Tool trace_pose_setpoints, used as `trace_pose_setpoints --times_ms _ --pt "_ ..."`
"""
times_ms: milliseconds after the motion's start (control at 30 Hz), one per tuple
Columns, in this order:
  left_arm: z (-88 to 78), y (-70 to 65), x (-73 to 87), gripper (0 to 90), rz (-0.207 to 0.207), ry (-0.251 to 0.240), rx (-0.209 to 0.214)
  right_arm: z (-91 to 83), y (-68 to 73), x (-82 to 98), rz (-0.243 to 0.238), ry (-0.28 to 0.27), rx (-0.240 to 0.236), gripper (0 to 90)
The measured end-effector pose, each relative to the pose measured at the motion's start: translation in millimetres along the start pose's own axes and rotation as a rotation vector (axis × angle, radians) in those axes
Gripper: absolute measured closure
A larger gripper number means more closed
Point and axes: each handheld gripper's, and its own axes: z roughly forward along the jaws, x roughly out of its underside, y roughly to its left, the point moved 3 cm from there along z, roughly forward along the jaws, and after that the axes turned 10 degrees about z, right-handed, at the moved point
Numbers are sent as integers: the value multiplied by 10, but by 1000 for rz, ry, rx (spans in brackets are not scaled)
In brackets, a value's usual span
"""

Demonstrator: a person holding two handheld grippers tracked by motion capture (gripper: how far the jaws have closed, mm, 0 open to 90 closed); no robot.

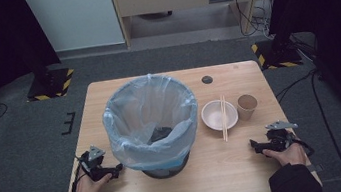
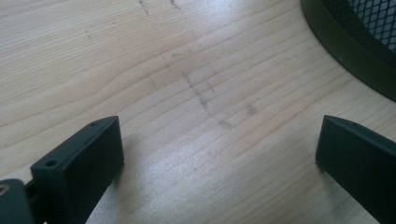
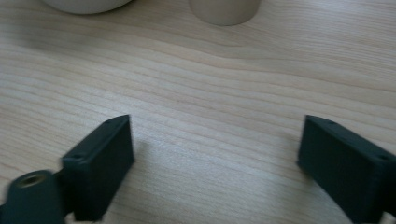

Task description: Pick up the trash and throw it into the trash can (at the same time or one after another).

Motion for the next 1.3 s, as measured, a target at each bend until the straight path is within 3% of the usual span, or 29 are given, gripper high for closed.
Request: trace_pose_setpoints --times_ms 167,300,433,600,767,967,1167,1300 --pt "-5 -11 3 0 -5 3 -6 -62 -28 -48 17 14 -13 236" --pt "-2 -15 1 0 -7 3 -10 -146 -20 -129 33 -47 -8 249" --pt "-2 -16 1 0 -6 4 -12 -200 29 -181 86 -73 -35 213" --pt "-2 -18 0 0 -7 5 -13 -293 77 -272 81 -130 -43 281" --pt "7 -19 -8 0 -14 4 -18 -426 119 -371 99 -199 -51 286" --pt "16 -17 -17 0 -17 5 -22 -514 155 -476 110 -239 -67 272" --pt "16 -17 -17 0 -18 5 -22 -562 162 -525 113 -243 -66 298" --pt "17 -18 -18 0 -18 6 -24 -605 192 -606 95 -262 -61 311"
